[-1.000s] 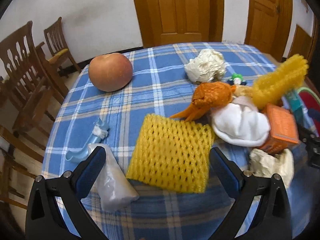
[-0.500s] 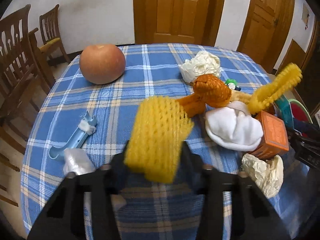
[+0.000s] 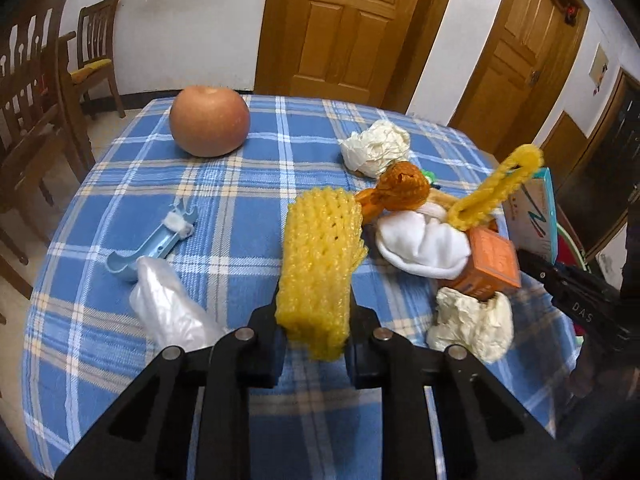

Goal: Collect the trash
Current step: 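Carry the yellow foam net and teal box over the red bucket with both grippers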

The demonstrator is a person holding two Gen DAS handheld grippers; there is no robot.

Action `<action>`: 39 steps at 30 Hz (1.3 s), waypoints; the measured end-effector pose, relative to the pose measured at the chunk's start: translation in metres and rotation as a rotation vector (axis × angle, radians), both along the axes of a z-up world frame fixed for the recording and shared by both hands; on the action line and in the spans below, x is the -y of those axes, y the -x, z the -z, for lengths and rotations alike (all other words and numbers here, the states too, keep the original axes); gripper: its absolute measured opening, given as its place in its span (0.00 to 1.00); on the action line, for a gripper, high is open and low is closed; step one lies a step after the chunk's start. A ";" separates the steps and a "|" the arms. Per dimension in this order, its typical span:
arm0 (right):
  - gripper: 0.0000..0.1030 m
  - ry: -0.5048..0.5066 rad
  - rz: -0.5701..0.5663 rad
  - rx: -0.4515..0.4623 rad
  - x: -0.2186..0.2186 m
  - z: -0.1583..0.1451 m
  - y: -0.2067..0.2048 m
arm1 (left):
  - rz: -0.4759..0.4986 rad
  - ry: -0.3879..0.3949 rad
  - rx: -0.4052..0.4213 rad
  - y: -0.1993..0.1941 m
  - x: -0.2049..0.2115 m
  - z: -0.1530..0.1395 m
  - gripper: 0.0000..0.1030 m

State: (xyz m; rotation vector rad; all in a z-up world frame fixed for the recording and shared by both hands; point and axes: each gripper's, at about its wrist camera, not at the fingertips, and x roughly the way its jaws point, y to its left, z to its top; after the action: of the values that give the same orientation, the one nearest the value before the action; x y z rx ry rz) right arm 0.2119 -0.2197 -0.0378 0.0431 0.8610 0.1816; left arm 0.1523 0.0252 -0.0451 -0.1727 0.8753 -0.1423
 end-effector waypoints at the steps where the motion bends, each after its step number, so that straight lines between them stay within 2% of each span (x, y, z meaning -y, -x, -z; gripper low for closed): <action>1: 0.23 -0.001 0.004 0.006 0.000 -0.002 0.004 | 0.002 0.005 0.006 0.003 0.000 -0.002 0.22; 8: 0.23 -0.040 0.036 0.015 0.004 -0.009 0.029 | 0.019 0.049 0.035 0.022 0.003 -0.017 0.22; 22: 0.23 -0.156 0.147 0.016 0.027 -0.021 0.091 | 0.112 0.071 0.131 0.060 0.034 -0.060 0.22; 34: 0.23 -0.176 0.242 0.034 0.054 -0.038 0.121 | 0.211 0.091 0.134 0.066 0.079 -0.074 0.22; 39: 0.23 -0.192 0.301 0.041 0.075 -0.038 0.125 | 0.279 0.067 0.142 0.063 0.115 -0.076 0.22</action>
State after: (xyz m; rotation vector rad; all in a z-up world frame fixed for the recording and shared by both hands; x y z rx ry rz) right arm 0.0864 -0.2948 -0.0003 0.3460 0.7834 -0.0182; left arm 0.0893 -0.0895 0.0313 -0.1006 0.7505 -0.4392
